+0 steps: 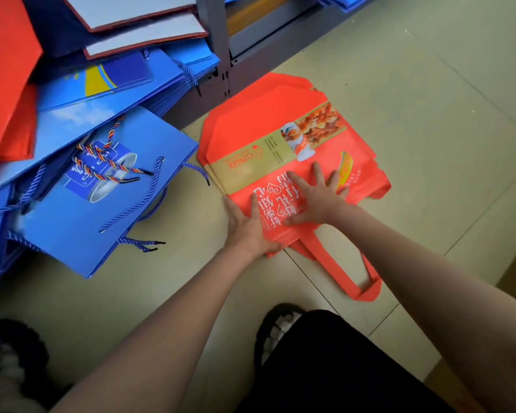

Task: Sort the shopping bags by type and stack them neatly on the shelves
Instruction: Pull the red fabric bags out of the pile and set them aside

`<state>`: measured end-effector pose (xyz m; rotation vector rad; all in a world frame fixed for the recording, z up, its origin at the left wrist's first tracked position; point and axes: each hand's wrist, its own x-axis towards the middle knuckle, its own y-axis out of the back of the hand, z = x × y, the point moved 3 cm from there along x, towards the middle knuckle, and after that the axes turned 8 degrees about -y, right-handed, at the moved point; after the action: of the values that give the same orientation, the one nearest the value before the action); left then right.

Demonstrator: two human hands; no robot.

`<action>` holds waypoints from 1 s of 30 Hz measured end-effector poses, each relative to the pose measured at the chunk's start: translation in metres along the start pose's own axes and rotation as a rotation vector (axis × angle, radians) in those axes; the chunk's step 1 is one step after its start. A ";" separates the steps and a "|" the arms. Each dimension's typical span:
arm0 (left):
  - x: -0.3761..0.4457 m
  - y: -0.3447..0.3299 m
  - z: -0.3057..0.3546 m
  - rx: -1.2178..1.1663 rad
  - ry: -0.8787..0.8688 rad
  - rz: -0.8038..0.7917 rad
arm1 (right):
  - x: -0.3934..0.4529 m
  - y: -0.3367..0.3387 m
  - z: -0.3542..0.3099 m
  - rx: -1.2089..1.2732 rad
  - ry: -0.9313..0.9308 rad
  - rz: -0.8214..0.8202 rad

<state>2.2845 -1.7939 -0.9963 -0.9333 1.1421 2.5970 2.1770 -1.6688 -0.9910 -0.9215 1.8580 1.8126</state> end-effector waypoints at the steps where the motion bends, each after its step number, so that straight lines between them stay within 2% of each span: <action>1: 0.003 -0.001 -0.001 0.013 -0.012 0.002 | 0.004 0.000 0.002 -0.014 0.007 0.002; 6: 0.029 0.014 0.000 0.061 -0.031 0.060 | 0.035 0.024 -0.003 -0.095 0.028 0.038; 9: 0.034 0.019 0.006 -0.031 -0.051 0.122 | 0.048 0.043 -0.009 -0.165 0.079 0.057; 13: 0.027 0.027 0.000 -0.252 -0.076 0.400 | 0.042 0.046 -0.021 -0.203 0.202 0.119; 15: 0.028 0.034 -0.007 -0.287 -0.049 0.461 | 0.032 0.044 -0.015 -0.059 0.105 0.251; 17: 0.032 0.039 -0.011 -0.293 -0.032 0.447 | 0.026 0.043 0.006 0.216 -0.147 0.331; 19: 0.037 0.040 -0.005 -0.302 -0.026 0.417 | 0.027 0.040 0.028 0.395 -0.311 0.263; 21: 0.044 0.036 0.010 -0.316 -0.064 0.402 | 0.035 0.039 0.038 0.355 -0.297 0.197; 23: 0.053 0.031 0.026 -0.328 -0.086 0.395 | 0.042 0.040 0.033 0.256 -0.193 0.182; 25: 0.062 0.031 0.032 -0.363 0.002 0.405 | 0.042 0.038 0.025 0.166 -0.162 0.187; 27: 0.066 0.034 0.029 -0.355 0.067 0.394 | 0.034 0.036 0.016 0.094 -0.218 0.213; 30: 0.053 0.042 0.019 -0.241 -0.016 0.309 | 0.026 0.030 -0.003 0.006 -0.171 0.231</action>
<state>2.2172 -1.8148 -0.9926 -0.8327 1.0602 3.0389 2.1386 -1.6783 -0.9864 -0.5481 1.9238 1.9494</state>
